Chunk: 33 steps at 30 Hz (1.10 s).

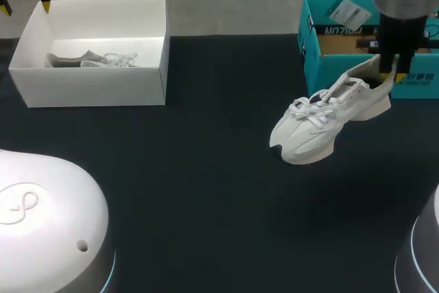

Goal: Take the shoe out of the shoebox, open the shoe tongue, remove and reinsert the insole, then place the shoe into the shoebox

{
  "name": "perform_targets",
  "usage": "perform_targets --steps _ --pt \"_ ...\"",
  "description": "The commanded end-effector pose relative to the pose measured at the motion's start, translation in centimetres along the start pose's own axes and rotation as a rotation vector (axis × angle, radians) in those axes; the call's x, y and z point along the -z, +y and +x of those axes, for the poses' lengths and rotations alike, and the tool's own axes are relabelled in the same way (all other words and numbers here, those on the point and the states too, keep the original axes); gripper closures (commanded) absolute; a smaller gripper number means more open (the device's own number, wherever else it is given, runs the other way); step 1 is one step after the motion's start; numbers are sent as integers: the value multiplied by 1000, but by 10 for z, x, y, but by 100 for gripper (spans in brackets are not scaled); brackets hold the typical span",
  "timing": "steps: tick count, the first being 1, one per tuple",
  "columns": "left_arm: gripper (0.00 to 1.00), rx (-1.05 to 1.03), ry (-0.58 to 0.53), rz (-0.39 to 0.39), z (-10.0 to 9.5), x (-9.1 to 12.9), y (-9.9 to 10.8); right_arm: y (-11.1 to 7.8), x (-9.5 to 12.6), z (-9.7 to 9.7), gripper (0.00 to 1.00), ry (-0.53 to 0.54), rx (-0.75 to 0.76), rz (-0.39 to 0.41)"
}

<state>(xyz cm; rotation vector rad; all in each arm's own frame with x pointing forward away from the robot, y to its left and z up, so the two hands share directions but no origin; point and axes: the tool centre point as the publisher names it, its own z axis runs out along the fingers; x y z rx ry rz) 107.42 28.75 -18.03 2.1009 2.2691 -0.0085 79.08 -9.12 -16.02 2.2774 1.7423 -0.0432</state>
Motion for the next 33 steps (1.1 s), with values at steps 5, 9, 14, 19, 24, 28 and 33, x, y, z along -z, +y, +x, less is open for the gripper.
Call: perform_targets --steps 5,9,14,19,24,28,33 --pt "0 1 3 -3 0 0 -1 2 1 2 100 -2 -1 7" --pt "0 1 3 -3 0 0 -1 2 1 2 100 -2 -1 7" --pt "0 1 3 -3 0 0 -1 -26 0 27 100 -82 23 7" --pt "0 1 3 -3 0 0 -1 -48 3 42 100 -102 4 21" --pt "0 1 3 -3 0 0 -1 -65 4 54 100 -93 -35 24" --pt "0 1 3 -3 0 0 -1 -79 3 64 100 -60 -57 51" --pt "0 1 3 -3 0 0 -1 -98 7 81 100 -51 -54 37"
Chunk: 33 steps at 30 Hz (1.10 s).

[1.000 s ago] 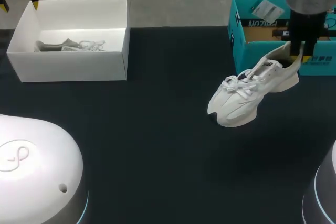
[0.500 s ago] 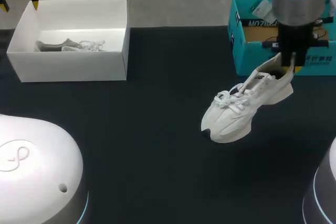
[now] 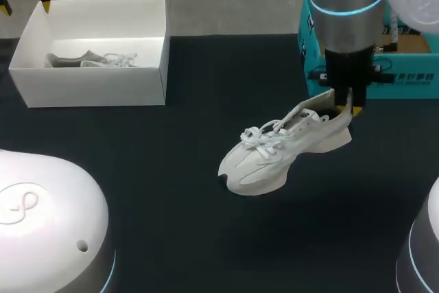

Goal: Take the shoe out of the shoebox, open the shoe tongue, remove and reinsert the insole, then place the shoe into the shoebox

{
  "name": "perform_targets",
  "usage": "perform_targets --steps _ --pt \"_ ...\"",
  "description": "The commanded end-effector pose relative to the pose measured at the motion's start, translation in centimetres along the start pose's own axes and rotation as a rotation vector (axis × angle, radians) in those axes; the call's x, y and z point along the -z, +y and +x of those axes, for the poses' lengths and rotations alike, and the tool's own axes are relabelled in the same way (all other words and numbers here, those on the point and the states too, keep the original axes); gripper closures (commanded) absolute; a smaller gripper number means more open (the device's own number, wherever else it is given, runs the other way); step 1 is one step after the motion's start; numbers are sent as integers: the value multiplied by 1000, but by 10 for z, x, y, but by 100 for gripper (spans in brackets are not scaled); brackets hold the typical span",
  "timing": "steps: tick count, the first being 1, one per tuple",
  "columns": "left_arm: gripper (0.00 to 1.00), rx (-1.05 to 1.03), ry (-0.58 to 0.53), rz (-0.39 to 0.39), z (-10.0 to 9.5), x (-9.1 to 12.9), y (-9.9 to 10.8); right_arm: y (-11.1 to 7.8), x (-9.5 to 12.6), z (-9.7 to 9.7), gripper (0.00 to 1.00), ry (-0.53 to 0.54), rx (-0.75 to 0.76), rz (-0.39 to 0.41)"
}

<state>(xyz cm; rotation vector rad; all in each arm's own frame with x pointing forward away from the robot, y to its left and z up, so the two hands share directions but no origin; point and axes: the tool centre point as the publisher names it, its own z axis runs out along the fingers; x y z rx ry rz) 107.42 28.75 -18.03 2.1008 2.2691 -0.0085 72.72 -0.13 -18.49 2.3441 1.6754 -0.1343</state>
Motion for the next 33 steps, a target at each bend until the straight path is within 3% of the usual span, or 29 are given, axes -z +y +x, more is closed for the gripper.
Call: perform_targets --steps 1,13,21,33 --pt "0 1 3 -3 0 0 -1 -14 2 11 100 -9 0 -22" --pt "0 1 3 -3 0 0 -1 -16 -2 28 100 -3 -13 -47" --pt "0 1 3 -3 0 0 -1 -17 -34 41 100 4 -51 -84" --pt "0 1 3 -3 0 0 -1 -27 -100 58 100 30 -85 -31"
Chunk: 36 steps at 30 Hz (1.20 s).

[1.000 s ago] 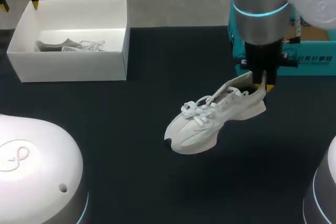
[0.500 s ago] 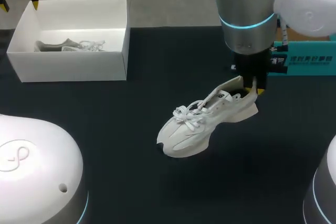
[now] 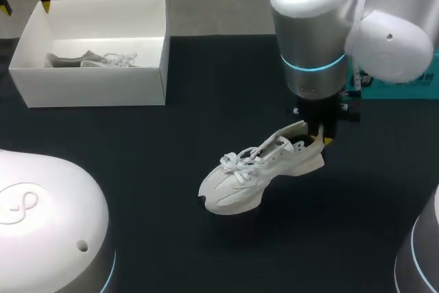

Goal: Take the shoe out of the shoebox, open the shoe tongue, remove and reinsert the insole, then place the shoe into the shoebox

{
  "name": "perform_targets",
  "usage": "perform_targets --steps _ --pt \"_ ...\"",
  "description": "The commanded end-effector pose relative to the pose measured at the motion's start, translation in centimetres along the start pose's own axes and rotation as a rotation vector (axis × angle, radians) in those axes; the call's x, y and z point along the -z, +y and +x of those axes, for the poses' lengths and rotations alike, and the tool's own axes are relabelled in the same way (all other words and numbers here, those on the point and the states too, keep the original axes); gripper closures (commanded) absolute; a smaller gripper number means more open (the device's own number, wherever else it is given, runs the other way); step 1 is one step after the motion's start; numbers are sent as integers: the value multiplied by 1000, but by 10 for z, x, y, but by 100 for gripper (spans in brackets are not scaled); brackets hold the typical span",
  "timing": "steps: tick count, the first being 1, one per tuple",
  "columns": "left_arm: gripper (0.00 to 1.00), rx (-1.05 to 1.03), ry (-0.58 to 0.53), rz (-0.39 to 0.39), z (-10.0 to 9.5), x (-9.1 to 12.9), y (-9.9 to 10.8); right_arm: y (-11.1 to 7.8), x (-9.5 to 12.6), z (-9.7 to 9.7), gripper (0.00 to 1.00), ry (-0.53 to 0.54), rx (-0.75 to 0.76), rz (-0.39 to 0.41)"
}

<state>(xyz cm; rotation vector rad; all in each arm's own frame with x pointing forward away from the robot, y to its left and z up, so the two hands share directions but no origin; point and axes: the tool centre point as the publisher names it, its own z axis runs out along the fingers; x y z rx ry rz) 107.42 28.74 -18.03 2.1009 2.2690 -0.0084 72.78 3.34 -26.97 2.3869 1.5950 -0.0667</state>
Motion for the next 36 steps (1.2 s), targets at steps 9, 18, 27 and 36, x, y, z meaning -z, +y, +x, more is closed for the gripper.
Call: perform_targets --steps 9,18,27,36 --pt "0 1 3 -3 0 0 -1 -11 -71 16 100 -17 -35 -15" --pt "0 1 3 -3 0 0 -1 -23 -95 26 100 -18 -54 15" --pt "0 1 3 -3 0 0 -1 -25 -109 30 0 -26 -62 17" --pt "0 1 3 -3 0 0 -1 -28 -76 20 0 42 -43 10"
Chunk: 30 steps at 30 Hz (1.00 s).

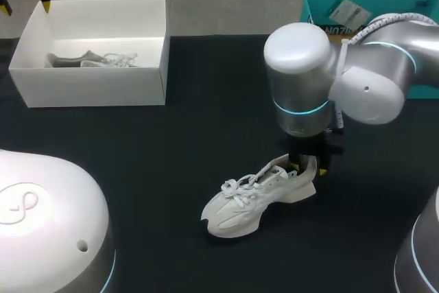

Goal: Take the shoe out of the shoebox, open the shoe tongue, remove and reinsert the insole, then place the shoe into the shoebox

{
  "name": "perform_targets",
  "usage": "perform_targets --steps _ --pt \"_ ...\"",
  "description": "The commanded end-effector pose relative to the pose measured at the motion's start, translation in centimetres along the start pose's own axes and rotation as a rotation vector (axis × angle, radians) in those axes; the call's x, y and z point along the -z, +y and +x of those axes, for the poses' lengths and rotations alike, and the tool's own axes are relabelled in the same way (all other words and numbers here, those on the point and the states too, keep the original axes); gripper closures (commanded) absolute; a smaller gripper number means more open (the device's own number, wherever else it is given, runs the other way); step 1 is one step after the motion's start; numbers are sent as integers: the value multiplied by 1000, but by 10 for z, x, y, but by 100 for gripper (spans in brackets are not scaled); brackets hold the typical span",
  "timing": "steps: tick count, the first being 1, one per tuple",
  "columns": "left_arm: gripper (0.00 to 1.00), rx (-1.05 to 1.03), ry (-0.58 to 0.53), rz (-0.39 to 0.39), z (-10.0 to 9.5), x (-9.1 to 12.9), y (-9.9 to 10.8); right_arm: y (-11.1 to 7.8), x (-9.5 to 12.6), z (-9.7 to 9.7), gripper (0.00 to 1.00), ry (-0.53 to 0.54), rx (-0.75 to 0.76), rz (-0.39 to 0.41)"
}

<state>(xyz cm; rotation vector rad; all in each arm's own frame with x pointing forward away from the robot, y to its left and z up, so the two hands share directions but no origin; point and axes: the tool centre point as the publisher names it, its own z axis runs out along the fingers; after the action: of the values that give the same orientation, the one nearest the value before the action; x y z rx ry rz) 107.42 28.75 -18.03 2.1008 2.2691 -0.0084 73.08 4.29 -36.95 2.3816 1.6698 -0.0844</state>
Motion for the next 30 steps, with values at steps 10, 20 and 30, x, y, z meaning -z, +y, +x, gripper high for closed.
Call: perform_targets --steps 10,20,30 --pt "0 1 3 -3 0 0 -1 -16 69 -8 0 297 237 -57" --pt "0 1 3 -3 0 0 -1 -25 104 -6 0 610 1016 -145" --pt "0 1 3 -3 0 0 -1 -36 101 -20 0 697 1401 -163"
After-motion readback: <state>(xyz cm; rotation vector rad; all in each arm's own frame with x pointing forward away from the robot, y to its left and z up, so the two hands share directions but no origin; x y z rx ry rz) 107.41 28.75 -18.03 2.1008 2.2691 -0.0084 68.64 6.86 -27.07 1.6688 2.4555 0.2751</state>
